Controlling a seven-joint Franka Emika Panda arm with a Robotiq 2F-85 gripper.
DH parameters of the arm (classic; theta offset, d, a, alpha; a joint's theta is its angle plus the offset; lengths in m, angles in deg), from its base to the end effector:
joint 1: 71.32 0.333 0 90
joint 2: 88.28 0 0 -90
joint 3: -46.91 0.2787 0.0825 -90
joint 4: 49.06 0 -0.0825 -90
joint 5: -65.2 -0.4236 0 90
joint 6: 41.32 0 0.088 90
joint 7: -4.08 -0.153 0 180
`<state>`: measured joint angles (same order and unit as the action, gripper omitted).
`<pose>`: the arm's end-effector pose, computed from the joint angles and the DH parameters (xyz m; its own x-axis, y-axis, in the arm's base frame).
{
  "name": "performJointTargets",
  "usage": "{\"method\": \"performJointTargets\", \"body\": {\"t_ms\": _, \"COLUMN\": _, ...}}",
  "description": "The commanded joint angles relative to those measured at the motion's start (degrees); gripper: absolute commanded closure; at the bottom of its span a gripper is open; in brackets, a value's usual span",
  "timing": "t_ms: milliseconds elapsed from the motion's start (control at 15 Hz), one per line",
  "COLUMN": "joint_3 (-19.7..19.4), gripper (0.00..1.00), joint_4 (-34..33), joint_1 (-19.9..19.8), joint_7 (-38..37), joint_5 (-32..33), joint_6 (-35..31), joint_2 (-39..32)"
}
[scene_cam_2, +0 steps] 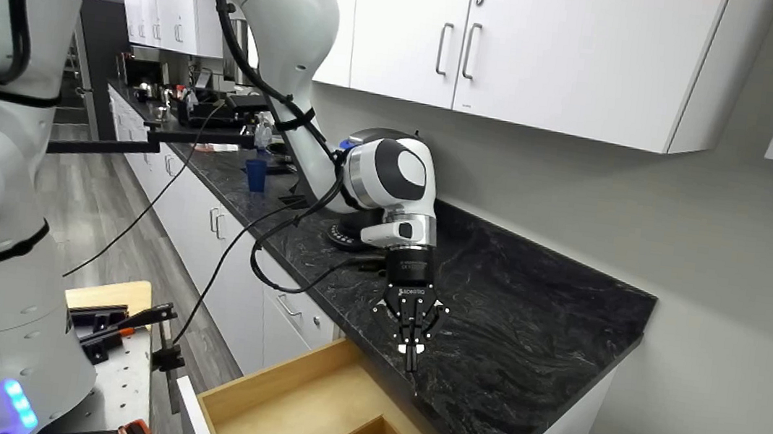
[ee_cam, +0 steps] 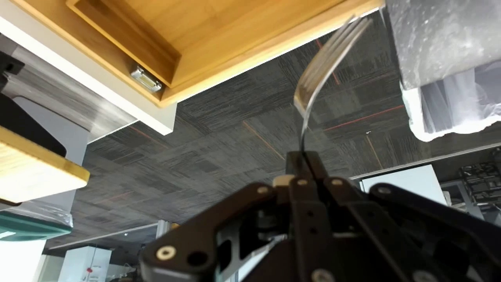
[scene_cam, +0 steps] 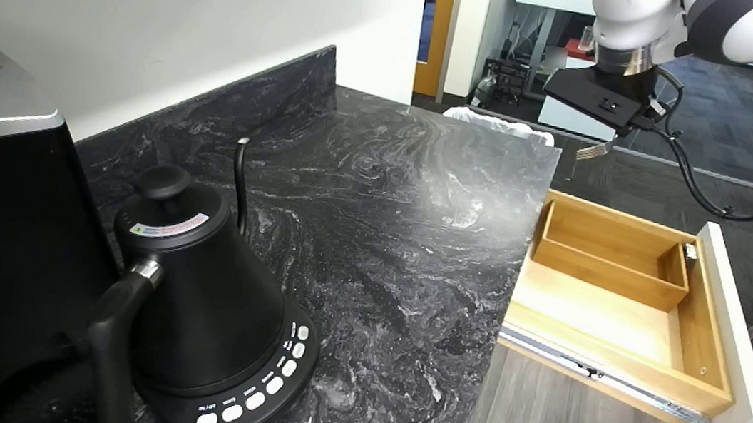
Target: Put the fork in the right segment of the drawer
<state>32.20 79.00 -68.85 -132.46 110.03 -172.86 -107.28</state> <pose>0.5060 -0.1624 0.1063 -0.3319 -0.7289 0.5988 -0.9233 0.3811 -0.0479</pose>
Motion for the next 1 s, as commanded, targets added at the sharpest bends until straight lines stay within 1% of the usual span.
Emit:
{"method": "performJointTargets", "body": {"t_ms": 0, "joint_3": 2.7, "gripper": 0.98, "joint_4": 0.9, "joint_1": -1.3, "joint_7": -0.4, "joint_5": -2.2, "joint_6": 0.1, "joint_2": 1.3}}
{"method": "performJointTargets", "body": {"t_ms": 200, "joint_3": 2.7, "gripper": 0.98, "joint_4": 1.7, "joint_1": -1.8, "joint_7": -1.5, "joint_5": -3.9, "joint_6": -1.1, "joint_2": 1.3}}
{"method": "performJointTargets", "body": {"t_ms": 600, "joint_3": 0.5, "gripper": 0.98, "joint_4": 4.5, "joint_1": -3.9, "joint_7": -6.1, "joint_5": -5.7, "joint_6": -3.6, "joint_2": 2.5}}
{"method": "performJointTargets", "body": {"t_ms": 933, "joint_3": -1.0, "gripper": 0.97, "joint_4": 6.5, "joint_1": -5.9, "joint_7": -7.9, "joint_5": -7.8, "joint_6": -8.0, "joint_2": 1.7}}
